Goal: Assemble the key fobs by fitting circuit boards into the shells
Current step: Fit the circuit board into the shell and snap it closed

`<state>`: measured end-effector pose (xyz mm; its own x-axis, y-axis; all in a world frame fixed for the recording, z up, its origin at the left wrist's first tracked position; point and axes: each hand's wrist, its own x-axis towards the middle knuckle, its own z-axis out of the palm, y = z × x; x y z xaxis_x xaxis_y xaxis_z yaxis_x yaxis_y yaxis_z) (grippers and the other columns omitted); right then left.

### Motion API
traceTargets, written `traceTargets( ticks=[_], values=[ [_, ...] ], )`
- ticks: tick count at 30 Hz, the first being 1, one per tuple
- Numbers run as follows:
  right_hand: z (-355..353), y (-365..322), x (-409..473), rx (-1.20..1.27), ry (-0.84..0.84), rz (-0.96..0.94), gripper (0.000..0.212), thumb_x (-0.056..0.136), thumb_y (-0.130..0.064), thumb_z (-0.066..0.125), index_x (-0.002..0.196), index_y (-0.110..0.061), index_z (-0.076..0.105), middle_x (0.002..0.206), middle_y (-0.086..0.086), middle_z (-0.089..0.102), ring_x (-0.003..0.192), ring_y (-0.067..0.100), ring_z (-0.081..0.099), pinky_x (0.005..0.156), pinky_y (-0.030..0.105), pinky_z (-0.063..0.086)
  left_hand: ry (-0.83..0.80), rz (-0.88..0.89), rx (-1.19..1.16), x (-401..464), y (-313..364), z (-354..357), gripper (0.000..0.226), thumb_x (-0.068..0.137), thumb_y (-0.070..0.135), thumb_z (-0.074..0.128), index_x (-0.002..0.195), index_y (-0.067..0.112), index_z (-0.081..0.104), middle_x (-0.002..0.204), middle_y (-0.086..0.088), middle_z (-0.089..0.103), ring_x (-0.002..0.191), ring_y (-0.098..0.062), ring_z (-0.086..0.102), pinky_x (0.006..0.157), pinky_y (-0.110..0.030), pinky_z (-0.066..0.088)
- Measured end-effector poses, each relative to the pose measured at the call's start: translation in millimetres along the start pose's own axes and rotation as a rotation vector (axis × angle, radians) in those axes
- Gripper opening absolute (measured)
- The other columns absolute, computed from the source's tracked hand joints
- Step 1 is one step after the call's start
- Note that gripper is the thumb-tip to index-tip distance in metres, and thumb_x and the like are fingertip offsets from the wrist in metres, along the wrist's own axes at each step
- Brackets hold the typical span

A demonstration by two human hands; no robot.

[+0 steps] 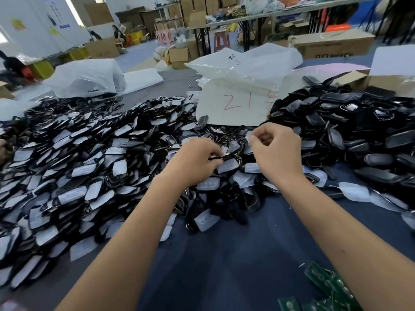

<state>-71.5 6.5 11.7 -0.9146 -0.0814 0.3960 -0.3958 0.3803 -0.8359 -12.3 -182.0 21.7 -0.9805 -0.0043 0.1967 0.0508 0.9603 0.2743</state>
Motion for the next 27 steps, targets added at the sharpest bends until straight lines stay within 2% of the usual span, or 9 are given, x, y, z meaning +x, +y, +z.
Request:
traceTargets(
  ticks=[2,6,9,10,13,17,20,24,27],
  values=[
    [-3.7,-0.6,-4.8,0.004,-0.019,-0.011,0.014,0.091,-0.019,0.070,0.079,-0.024,0.073,0.071,-0.013,0.069,0.070,0.005,0.065,0.069,0.021,0.050,-0.004,-0.004,0.046,1.3,0.0,-0.7,0.024,0.091,0.011,0.072,0.113,0.019,0.079,0.104,0.002,0.073,0.098,-0.020,0.065,0.092,-0.038,0.053],
    [-23.4,3.7,-14.7,0.042,-0.019,-0.047,0.012,0.092,-0.016,0.070,0.082,-0.020,0.075,0.075,-0.011,0.071,0.073,0.008,0.065,0.073,0.024,0.053,0.157,-0.087,-0.025,1.4,1.6,-1.5,0.027,0.091,0.005,0.070,0.111,0.020,0.080,0.097,0.002,0.077,0.090,-0.016,0.070,0.088,-0.035,0.058],
    [-46.4,14.6,-23.1,0.113,0.000,-0.025,0.013,0.093,-0.016,0.071,0.082,-0.023,0.074,0.075,-0.011,0.072,0.075,0.007,0.067,0.073,0.022,0.054,0.327,-0.204,-0.433,0.4,23.6,3.2,0.028,0.086,0.006,0.079,0.092,0.033,0.077,0.077,0.012,0.074,0.075,-0.002,0.069,0.077,-0.016,0.056],
    [-54.8,20.2,-26.5,0.139,-0.002,-0.019,0.014,0.093,-0.015,0.071,0.083,-0.024,0.074,0.076,-0.011,0.073,0.075,0.008,0.068,0.073,0.023,0.054,0.334,-0.239,-0.627,1.2,36.4,7.9,0.030,0.085,0.006,0.081,0.088,0.035,0.075,0.075,0.011,0.075,0.072,-0.002,0.069,0.073,-0.015,0.056],
    [-85.1,40.5,-36.7,0.197,-0.015,-0.008,0.015,0.096,-0.014,0.071,0.088,-0.027,0.074,0.079,-0.007,0.074,0.068,0.011,0.068,0.063,0.023,0.053,0.209,-0.301,-1.079,5.9,86.4,31.0,0.021,0.085,0.005,0.082,0.096,0.022,0.077,0.084,0.000,0.080,0.069,-0.007,0.070,0.064,-0.021,0.055],
    [-115.3,60.2,-51.0,0.386,-0.107,0.115,0.016,0.100,-0.023,0.066,0.096,-0.031,0.079,0.077,0.000,0.073,0.069,0.014,0.065,0.054,0.025,0.051,-0.010,-0.327,-1.399,3.5,144.5,65.5,0.018,0.089,0.001,0.076,0.106,0.005,0.074,0.094,-0.011,0.078,0.078,-0.015,0.070,0.066,-0.023,0.054],
    [-130.8,69.4,-60.5,0.492,-0.099,0.109,0.017,0.095,-0.025,0.070,0.103,-0.036,0.080,0.089,0.000,0.077,0.076,0.013,0.066,0.057,0.026,0.053,0.016,-0.284,-1.602,-5.1,173.5,82.1,0.015,0.092,-0.004,0.069,0.105,0.005,0.071,0.086,-0.006,0.076,0.071,-0.010,0.070,0.062,-0.020,0.053],
    [-133.5,76.6,-66.1,0.646,-0.039,0.168,0.017,0.091,-0.025,0.071,0.103,-0.030,0.082,0.099,0.000,0.080,0.084,0.009,0.069,0.062,0.022,0.053,0.057,-0.224,-1.587,-11.7,185.6,94.8,0.017,0.093,-0.001,0.071,0.091,0.016,0.073,0.078,-0.002,0.068,0.072,-0.012,0.063,0.071,-0.027,0.053],
    [-132.5,80.3,-67.5,0.546,-0.045,0.139,0.015,0.099,-0.016,0.068,0.099,-0.023,0.081,0.093,-0.002,0.079,0.081,0.010,0.067,0.066,0.023,0.053,0.064,-0.166,-1.411,-15.1,180.3,94.2,0.027,0.093,0.007,0.074,0.078,0.029,0.074,0.079,0.004,0.072,0.079,-0.014,0.067,0.072,-0.027,0.055]
  ],
)
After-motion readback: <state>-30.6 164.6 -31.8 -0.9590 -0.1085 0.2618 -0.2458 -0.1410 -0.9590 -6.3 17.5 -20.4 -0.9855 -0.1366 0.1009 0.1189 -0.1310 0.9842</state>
